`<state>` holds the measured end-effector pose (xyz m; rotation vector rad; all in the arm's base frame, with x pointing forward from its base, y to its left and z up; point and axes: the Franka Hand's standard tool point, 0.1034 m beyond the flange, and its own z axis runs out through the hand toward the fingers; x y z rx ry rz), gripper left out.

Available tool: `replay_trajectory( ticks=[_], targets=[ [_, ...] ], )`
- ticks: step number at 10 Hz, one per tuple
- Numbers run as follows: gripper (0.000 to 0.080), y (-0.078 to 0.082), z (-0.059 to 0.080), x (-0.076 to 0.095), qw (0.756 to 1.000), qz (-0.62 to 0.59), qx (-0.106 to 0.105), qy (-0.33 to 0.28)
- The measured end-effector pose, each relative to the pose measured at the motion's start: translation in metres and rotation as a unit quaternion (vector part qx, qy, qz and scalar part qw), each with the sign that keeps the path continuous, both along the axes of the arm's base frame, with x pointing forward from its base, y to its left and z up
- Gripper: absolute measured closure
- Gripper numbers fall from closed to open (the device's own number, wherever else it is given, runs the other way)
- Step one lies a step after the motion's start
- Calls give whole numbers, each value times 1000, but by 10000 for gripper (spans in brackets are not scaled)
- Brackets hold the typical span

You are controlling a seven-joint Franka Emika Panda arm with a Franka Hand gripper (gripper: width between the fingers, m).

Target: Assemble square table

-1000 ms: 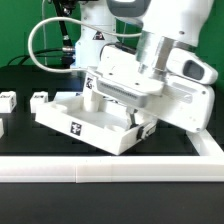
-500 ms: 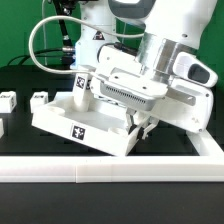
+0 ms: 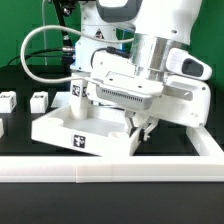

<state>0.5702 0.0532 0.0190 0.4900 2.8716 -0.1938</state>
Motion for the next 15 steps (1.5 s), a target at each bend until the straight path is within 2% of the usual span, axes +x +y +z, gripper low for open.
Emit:
replay_trajectory(
  ticks=[2, 6, 7, 11, 12, 15],
  targets=[
    [736, 10, 2, -1, 999, 17, 36, -29],
    [734, -25, 1, 4, 993, 37, 89, -72],
    [732, -19, 3, 5, 993, 31, 91, -71],
    [732, 38, -1, -5, 990, 91, 84, -66],
    [732, 46, -3, -8, 989, 111, 77, -67],
    [732, 42, -3, -6, 989, 108, 72, -67]
  ],
)
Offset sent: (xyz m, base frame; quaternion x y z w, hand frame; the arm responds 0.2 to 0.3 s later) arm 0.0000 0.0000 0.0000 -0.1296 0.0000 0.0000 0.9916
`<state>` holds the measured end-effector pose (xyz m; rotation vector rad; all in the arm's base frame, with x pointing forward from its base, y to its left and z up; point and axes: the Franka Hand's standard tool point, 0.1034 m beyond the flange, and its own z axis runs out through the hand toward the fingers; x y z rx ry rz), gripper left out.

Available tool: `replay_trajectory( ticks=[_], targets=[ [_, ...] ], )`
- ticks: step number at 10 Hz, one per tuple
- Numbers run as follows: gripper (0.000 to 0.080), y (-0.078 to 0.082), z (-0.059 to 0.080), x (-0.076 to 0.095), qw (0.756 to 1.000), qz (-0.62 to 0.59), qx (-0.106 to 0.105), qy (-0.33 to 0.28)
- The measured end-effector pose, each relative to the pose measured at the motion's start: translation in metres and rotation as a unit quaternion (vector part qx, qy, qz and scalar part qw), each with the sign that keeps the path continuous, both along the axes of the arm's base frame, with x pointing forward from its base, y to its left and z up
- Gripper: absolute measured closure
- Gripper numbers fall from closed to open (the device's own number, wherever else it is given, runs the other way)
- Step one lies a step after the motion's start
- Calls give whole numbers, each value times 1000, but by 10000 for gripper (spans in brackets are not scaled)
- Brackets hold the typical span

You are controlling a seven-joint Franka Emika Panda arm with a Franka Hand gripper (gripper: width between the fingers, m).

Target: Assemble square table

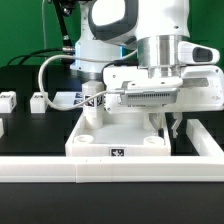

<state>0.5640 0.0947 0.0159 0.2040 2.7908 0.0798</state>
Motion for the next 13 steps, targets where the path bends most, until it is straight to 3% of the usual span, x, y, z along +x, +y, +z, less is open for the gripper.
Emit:
replay_trajectory(
  ticks=[2, 7, 11, 13],
  targets=[
    [732, 1, 0, 0, 1000, 2, -1, 0],
    [732, 33, -4, 7, 998, 48, -29, 3],
    [733, 30, -5, 11, 999, 34, -39, 7],
    [502, 18, -5, 13, 999, 24, -47, 9]
  ],
)
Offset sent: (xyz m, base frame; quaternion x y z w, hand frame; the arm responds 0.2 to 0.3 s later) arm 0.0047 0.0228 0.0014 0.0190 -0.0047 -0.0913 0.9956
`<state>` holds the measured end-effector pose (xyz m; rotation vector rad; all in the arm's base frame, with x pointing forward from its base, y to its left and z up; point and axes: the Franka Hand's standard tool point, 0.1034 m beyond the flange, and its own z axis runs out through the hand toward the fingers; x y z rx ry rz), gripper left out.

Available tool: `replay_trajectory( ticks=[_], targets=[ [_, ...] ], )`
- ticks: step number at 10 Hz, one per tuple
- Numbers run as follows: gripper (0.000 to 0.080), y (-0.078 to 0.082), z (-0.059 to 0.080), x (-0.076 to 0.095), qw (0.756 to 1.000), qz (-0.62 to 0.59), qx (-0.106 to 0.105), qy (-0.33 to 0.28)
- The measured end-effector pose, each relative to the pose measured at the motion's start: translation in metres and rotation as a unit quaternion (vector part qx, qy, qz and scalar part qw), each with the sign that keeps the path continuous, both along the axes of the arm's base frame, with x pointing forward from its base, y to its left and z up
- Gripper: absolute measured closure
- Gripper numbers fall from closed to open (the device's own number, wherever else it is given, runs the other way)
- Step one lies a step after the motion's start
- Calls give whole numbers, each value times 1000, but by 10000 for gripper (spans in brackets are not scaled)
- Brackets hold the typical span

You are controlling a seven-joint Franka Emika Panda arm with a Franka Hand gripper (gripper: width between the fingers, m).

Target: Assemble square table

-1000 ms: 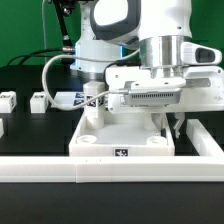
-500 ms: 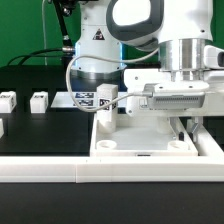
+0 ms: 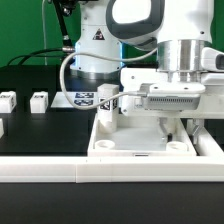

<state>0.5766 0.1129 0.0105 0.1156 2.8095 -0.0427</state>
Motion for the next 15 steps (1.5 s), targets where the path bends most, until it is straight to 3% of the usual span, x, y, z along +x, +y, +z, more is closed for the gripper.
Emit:
replay_trajectory(
  ticks=[1, 3, 5, 7, 8, 9, 11, 12, 14, 15],
  targets=[
    [502, -6, 0, 1, 1000, -5, -3, 0],
    [195, -13, 6, 4, 1000, -31, -5, -3],
    [160, -12, 20, 10, 999, -50, -1, -13],
    [151, -7, 44, 16, 998, -61, 9, -30],
    [150, -13, 61, 19, 997, -67, 12, -40],
    [150, -29, 74, 19, 998, -50, 3, -45],
    [150, -77, 101, 20, 998, -38, -19, -49],
    [150, -90, 106, 15, 997, -47, -16, -52],
    [150, -91, 104, 15, 997, -58, -12, -51],
    [150, -91, 104, 15, 994, -95, 3, -54]
  ],
)
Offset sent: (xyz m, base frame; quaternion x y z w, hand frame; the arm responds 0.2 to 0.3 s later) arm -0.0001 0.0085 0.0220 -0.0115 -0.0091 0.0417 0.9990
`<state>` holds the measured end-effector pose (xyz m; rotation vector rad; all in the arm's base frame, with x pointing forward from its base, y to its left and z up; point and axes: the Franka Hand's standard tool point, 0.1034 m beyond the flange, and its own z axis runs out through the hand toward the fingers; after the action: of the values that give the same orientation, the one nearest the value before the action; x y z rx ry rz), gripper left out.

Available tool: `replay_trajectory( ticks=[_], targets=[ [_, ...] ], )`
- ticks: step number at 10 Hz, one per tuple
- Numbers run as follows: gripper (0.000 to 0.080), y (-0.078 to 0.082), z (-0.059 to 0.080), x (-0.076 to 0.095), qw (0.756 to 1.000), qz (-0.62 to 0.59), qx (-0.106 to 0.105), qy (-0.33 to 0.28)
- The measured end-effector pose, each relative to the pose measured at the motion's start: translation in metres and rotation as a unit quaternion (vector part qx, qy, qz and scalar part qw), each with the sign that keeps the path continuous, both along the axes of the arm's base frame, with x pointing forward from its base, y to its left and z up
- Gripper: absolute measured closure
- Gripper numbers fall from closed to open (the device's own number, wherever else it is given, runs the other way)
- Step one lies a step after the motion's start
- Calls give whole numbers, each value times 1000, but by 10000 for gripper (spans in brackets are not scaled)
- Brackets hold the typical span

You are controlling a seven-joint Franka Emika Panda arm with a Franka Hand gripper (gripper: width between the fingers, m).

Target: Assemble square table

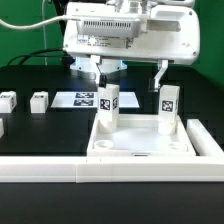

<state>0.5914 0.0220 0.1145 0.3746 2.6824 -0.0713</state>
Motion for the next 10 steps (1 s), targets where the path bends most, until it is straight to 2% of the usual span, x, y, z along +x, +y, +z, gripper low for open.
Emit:
replay_trajectory(
  ticks=[1, 2, 3, 4, 5, 6, 7, 10],
  targets=[
    [150, 0, -1, 0, 1000, -29, 13, -3],
    [150, -11, -4, 0, 998, -61, 26, -3],
    [150, -42, -10, 0, 991, -121, 47, -2],
    [150, -63, -8, -2, 980, -185, 70, -8],
    [150, -68, -8, -5, 956, -271, 108, -19],
    [150, -75, -9, -8, 945, -300, 126, -28],
    [150, -85, -10, -11, 924, -352, 148, -38],
    [150, -86, -10, -11, 885, -427, 181, -46]
  ],
)
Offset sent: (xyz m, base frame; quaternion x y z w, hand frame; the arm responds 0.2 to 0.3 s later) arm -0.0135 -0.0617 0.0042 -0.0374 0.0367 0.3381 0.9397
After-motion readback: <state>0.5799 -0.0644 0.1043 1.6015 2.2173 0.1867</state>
